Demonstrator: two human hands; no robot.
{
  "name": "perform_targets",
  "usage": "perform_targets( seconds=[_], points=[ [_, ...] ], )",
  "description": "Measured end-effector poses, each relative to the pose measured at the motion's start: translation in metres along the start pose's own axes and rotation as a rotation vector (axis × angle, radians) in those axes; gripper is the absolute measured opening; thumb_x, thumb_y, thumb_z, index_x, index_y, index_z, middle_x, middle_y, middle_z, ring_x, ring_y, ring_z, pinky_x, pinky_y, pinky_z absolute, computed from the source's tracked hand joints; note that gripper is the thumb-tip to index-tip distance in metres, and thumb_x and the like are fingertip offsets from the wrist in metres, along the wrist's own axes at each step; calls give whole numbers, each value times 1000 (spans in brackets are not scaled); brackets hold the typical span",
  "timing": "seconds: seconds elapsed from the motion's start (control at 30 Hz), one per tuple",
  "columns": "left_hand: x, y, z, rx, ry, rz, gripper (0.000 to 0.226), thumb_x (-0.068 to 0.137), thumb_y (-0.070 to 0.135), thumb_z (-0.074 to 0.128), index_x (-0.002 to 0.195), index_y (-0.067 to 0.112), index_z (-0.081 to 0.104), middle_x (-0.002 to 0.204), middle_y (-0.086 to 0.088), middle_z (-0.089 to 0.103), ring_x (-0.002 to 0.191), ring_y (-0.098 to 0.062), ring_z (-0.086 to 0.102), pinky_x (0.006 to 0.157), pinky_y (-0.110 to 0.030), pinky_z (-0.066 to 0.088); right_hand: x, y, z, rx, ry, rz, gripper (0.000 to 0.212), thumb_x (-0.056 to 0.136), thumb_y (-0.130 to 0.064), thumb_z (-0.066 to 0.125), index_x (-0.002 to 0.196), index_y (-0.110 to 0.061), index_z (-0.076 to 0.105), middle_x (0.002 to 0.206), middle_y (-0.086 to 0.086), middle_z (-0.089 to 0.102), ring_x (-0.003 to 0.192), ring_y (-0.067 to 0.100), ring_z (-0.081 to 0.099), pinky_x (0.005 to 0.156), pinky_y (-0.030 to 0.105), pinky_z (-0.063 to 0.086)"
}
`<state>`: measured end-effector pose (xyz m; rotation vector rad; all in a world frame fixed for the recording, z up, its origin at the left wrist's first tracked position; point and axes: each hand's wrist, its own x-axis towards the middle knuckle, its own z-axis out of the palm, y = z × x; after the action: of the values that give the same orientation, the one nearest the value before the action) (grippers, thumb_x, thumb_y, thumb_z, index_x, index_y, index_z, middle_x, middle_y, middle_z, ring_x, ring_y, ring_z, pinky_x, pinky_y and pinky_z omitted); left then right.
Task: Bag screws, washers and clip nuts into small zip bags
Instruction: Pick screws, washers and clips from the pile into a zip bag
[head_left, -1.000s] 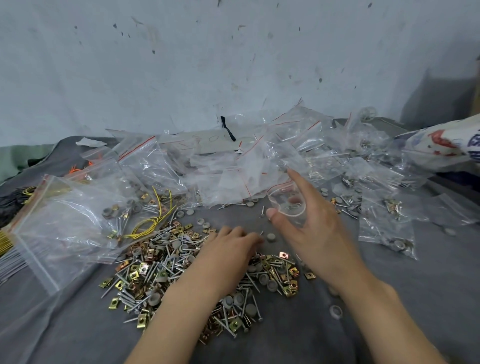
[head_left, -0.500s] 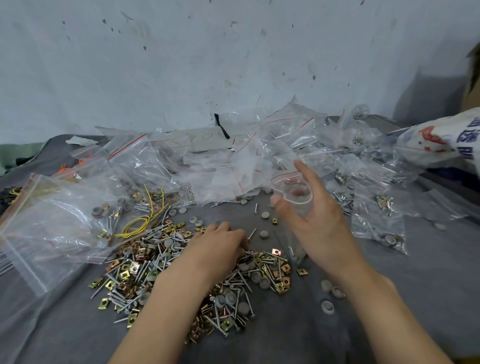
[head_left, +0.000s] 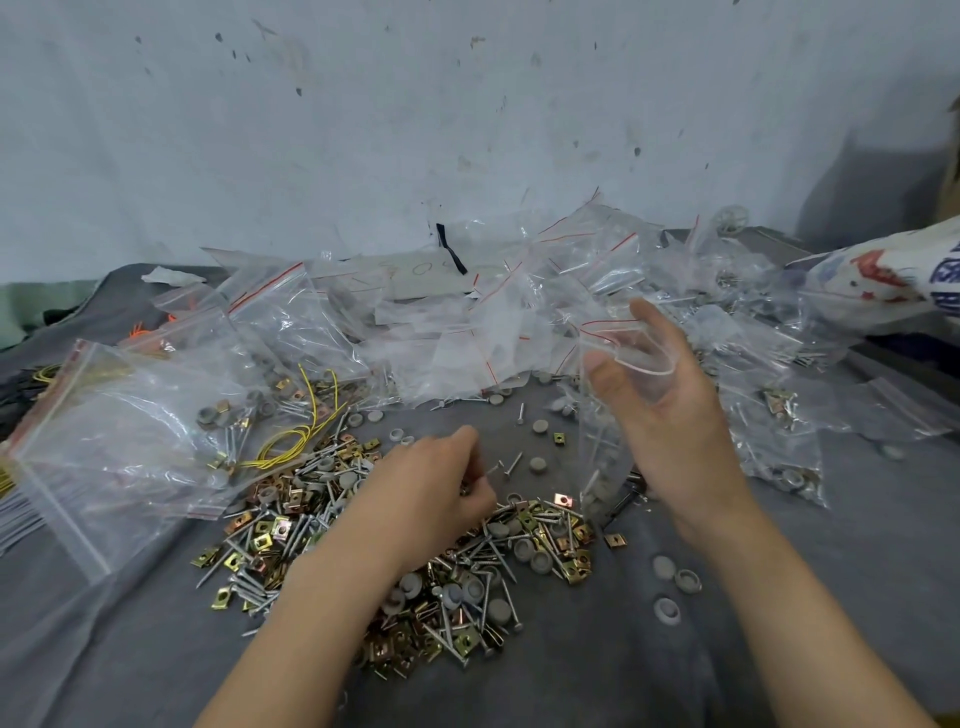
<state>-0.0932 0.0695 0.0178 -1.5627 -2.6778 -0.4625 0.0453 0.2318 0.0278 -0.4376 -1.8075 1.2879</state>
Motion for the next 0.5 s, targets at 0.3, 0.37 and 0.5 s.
perform_targets(
  seconds=[0.3,0.37,0.5],
  points=[
    [-3,-9,-11,-108,50,-28,7,94,28,56,95,24,50,88,6,67,84,-18,63,75,-39,53,-3,3,13,-288,-56,-99,74,84,-73,57,149,-49,31,122,-33,56,107,-34,41,82,-8,31],
    [-3,-13,-10,-126,39,-21,6,95,28,58,100,27,55,92,9,68,88,-15,64,79,-38,54,-5,3,16,-337,-75,-122,74,87,-68,58,151,-43,32,114,-28,57,106,-32,42,81,-9,28],
    [-2,-17,-10,-112,36,-12,15,96,31,60,111,34,64,101,15,72,95,-7,66,84,-34,54,-8,4,20,-420,-130,-136,73,89,-65,57,152,-42,31,116,-23,53,103,-22,46,84,-8,24]
  ],
)
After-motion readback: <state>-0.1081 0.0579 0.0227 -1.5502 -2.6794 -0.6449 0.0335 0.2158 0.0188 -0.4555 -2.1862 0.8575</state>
